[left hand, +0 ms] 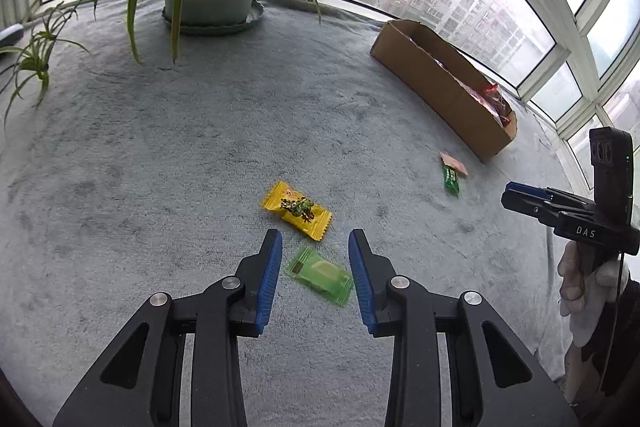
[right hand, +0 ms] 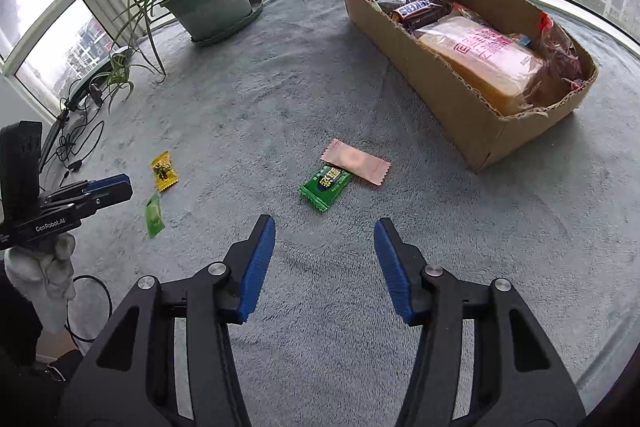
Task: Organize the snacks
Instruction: 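Move both open tools back toward the yellow and green candies, then grasp the yellow candy with the left tool while the right tool grasps the green candy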
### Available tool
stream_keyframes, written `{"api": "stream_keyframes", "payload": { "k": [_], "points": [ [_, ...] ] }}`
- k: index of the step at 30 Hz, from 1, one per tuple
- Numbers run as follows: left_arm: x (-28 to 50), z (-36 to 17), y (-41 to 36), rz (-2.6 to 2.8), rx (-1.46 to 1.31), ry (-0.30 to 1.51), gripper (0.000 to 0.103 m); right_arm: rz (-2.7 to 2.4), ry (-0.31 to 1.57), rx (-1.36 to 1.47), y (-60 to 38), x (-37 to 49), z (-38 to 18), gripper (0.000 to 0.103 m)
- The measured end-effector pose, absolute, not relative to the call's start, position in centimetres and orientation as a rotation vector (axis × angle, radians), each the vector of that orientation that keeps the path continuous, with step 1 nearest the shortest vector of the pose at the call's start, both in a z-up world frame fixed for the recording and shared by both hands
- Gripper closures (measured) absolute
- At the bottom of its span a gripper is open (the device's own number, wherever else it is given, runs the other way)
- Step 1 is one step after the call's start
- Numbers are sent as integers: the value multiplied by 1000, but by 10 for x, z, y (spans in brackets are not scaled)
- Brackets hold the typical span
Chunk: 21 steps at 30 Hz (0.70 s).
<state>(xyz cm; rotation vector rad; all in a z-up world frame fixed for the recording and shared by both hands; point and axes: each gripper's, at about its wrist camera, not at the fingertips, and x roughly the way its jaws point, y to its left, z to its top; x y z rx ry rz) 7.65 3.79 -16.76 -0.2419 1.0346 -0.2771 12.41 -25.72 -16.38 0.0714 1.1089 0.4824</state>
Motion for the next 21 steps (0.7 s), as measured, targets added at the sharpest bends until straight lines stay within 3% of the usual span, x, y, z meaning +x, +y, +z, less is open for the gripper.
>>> {"api": "stream_keyframes", "payload": {
  "k": [5,21],
  "points": [
    [85,-180,40,-271,-272,1070,70,488,1144,99,-251,138,-177,57],
    [110,-195,36,-267,-281,1107,70,472,1178,22,-219,173,-192,57]
  ]
}}
